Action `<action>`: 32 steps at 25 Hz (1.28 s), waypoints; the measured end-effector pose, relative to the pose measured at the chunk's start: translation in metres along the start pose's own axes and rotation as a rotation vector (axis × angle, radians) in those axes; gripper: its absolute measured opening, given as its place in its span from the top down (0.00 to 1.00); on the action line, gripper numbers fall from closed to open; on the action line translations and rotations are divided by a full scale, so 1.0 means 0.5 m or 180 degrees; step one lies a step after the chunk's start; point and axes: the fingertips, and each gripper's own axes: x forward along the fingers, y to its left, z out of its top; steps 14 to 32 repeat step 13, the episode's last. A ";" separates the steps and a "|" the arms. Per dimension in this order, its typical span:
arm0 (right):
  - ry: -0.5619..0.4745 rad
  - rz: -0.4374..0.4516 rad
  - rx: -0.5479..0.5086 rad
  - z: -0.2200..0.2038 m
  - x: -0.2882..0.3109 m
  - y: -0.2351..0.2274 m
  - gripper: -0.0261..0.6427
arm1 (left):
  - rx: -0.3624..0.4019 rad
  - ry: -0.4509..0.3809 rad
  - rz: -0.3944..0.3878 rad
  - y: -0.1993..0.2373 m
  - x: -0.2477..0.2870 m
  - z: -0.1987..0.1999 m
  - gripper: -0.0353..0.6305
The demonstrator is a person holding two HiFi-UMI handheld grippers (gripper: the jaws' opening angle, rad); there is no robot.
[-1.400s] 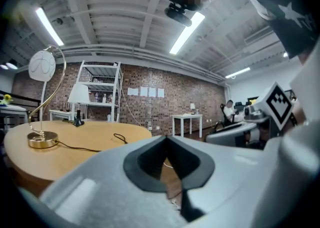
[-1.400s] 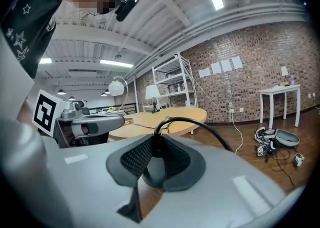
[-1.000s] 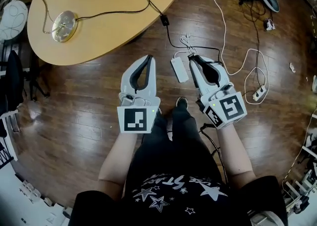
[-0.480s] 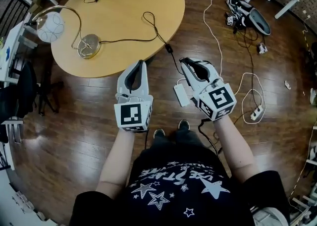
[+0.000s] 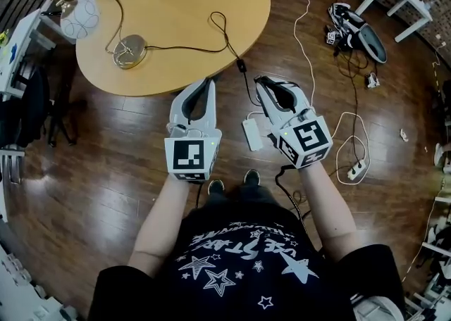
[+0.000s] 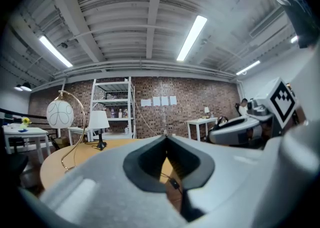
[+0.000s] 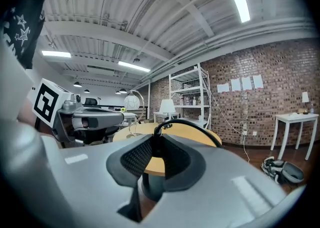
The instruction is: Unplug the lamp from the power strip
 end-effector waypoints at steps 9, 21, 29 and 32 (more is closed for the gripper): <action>0.0013 0.0139 -0.0045 -0.003 0.000 0.008 0.88 | 0.0040 0.0046 0.0068 -0.009 -0.003 0.001 0.94; 0.0008 0.0189 -0.0103 0.004 -0.006 0.004 0.88 | 0.0036 0.0076 0.0090 -0.018 -0.004 0.000 0.94; 0.0008 0.0189 -0.0103 0.004 -0.006 0.004 0.88 | 0.0036 0.0076 0.0090 -0.018 -0.004 0.000 0.94; 0.0008 0.0189 -0.0103 0.004 -0.006 0.004 0.88 | 0.0036 0.0076 0.0090 -0.018 -0.004 0.000 0.94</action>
